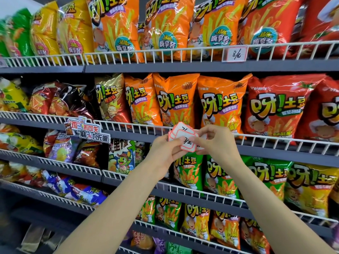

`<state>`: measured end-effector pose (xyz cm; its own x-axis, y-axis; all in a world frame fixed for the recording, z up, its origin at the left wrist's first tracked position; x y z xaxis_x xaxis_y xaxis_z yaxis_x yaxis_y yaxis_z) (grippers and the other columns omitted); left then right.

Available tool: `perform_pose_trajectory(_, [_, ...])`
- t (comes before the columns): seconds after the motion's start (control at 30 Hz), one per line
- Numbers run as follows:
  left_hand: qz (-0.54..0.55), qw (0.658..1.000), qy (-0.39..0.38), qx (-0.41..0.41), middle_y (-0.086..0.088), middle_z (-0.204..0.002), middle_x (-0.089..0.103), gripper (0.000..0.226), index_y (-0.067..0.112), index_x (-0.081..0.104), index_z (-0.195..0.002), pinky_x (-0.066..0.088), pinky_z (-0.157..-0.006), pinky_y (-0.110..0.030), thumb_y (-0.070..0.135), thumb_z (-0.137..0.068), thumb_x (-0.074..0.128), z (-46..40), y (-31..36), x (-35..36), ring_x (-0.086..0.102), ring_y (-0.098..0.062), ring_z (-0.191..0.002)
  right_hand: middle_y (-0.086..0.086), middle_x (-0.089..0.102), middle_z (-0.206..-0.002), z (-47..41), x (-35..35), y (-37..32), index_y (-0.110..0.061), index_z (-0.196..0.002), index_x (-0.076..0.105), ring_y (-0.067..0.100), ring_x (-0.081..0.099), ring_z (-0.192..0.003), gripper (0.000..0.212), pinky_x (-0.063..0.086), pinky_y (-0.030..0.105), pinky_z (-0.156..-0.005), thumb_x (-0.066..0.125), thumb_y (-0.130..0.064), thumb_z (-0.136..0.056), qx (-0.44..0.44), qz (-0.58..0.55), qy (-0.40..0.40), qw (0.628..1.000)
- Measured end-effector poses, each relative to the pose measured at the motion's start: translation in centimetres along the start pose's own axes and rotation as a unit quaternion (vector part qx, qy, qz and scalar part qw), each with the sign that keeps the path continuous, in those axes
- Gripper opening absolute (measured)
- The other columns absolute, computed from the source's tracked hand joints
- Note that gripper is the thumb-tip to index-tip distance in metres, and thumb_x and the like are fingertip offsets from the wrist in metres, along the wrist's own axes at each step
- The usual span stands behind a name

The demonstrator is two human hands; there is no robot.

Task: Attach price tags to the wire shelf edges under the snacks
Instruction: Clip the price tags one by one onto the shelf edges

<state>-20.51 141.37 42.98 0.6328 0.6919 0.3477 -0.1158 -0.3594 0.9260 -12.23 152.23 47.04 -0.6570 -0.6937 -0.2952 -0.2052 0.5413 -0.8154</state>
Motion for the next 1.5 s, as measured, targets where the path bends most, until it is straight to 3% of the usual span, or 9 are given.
perform_pose_trajectory(0.23, [0.007,0.999,-0.039,-0.022,-0.015,-0.102,0.071,0.020,0.006,0.061,-0.104,0.058,-0.079,-0.033,0.014,-0.099,0.044,0.2,0.4,-0.1,0.071,-0.023,-0.089,0.013,0.069,-0.090,-0.2,0.4,0.5,0.000,-0.082,0.061,0.015,0.071,-0.068,0.017,0.058,0.033,-0.052,0.073,-0.012,-0.079,0.026,0.015,-0.011,0.999])
perform_pose_trajectory(0.47, [-0.012,0.999,-0.040,-0.016,-0.014,-0.099,0.072,0.017,0.006,0.062,-0.104,0.059,-0.074,-0.029,0.009,-0.097,0.046,0.3,0.7,-0.5,0.071,-0.021,-0.085,0.010,0.069,-0.085,-0.1,0.7,0.8,-0.002,-0.080,0.062,0.016,0.070,-0.064,0.013,0.058,0.029,-0.052,0.072,-0.010,-0.080,0.053,-0.020,-0.020,0.998])
perform_pose_trajectory(0.67, [-0.031,0.998,-0.046,-0.003,-0.014,-0.098,0.072,0.018,0.002,0.062,-0.106,0.058,-0.076,-0.027,0.005,-0.095,0.049,0.3,0.9,-0.7,0.071,-0.020,-0.086,0.010,0.069,-0.082,0.1,0.6,0.6,-0.010,-0.076,0.065,0.023,0.070,-0.068,0.010,0.060,0.034,-0.056,0.066,-0.009,-0.086,0.052,-0.027,-0.019,0.998])
perform_pose_trajectory(0.83, [-0.066,0.996,-0.051,0.024,-0.008,-0.092,0.074,0.017,0.006,0.064,-0.101,0.058,-0.074,-0.024,0.000,-0.093,0.051,0.4,1.2,-0.7,0.071,-0.017,-0.085,0.008,0.069,-0.082,0.1,0.6,0.7,-0.013,-0.076,0.066,0.022,0.070,-0.069,0.015,0.057,0.026,-0.050,0.061,-0.008,-0.089,0.050,-0.046,-0.015,0.998])
perform_pose_trajectory(1.07, [-0.084,0.995,-0.029,0.037,-0.003,-0.086,0.074,0.017,0.011,0.063,-0.093,0.058,-0.073,-0.023,-0.002,-0.091,0.052,0.6,1.5,-1.3,0.072,-0.014,-0.081,0.013,0.067,-0.095,-0.3,-1.4,1.2,-0.015,-0.078,0.063,0.015,0.069,-0.059,0.014,0.060,0.035,-0.060,0.059,-0.012,-0.091,0.050,-0.059,0.069,0.995])
perform_pose_trajectory(1.13, [-0.080,0.996,-0.025,0.039,-0.003,-0.085,0.074,0.017,0.011,0.063,-0.092,0.058,-0.073,-0.023,-0.002,-0.091,0.053,0.6,1.6,-1.4,0.072,-0.014,-0.081,0.016,0.064,-0.102,-0.4,-1.8,1.1,-0.014,-0.084,0.058,0.018,0.069,-0.069,0.007,0.059,0.031,-0.054,0.061,-0.009,-0.089,0.039,-0.048,0.083,0.995])
perform_pose_trajectory(1.23, [-0.084,0.995,-0.023,0.041,-0.003,-0.088,0.074,0.017,0.011,0.064,-0.094,0.058,-0.076,-0.024,-0.002,-0.090,0.055,0.5,1.4,-1.4,0.071,-0.014,-0.084,0.012,0.060,-0.110,-0.6,-1.5,0.5,-0.018,-0.099,0.052,0.020,0.067,-0.082,0.019,0.057,0.030,-0.050,0.057,-0.002,-0.090,0.001,0.008,0.056,0.998])
perform_pose_trajectory(1.37, [-0.102,0.993,-0.022,0.046,0.000,-0.085,0.075,0.018,0.013,0.065,-0.093,0.058,-0.074,-0.023,-0.003,-0.087,0.058,0.4,1.1,-1.2,0.071,-0.013,-0.083,0.007,0.064,-0.086,-0.6,-0.6,-0.4,-0.015,-0.081,0.065,0.021,0.069,-0.070,0.017,0.058,0.045,-0.058,0.053,-0.009,-0.091,-0.035,0.085,0.025,0.995])
perform_pose_trajectory(1.5, [-0.105,0.993,-0.039,0.047,-0.006,-0.095,0.074,0.019,0.009,0.064,-0.099,0.057,-0.077,-0.024,-0.003,-0.086,0.059,0.4,1.1,-1.1,0.070,-0.018,-0.091,0.009,0.064,-0.074,-0.4,0.2,-0.4,0.000,-0.076,0.065,0.019,0.070,-0.066,0.021,0.059,0.036,-0.054,0.073,-0.019,-0.080,-0.012,0.029,-0.008,0.999])
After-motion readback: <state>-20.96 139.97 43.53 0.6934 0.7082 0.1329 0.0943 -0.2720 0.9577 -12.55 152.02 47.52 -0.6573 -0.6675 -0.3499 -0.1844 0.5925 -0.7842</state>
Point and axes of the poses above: each hand's wrist, its own z-axis away from the middle knuckle, its own x-axis out of the palm, y = z × x, the point moved 8 cm from there along -z, towards the middle knuckle
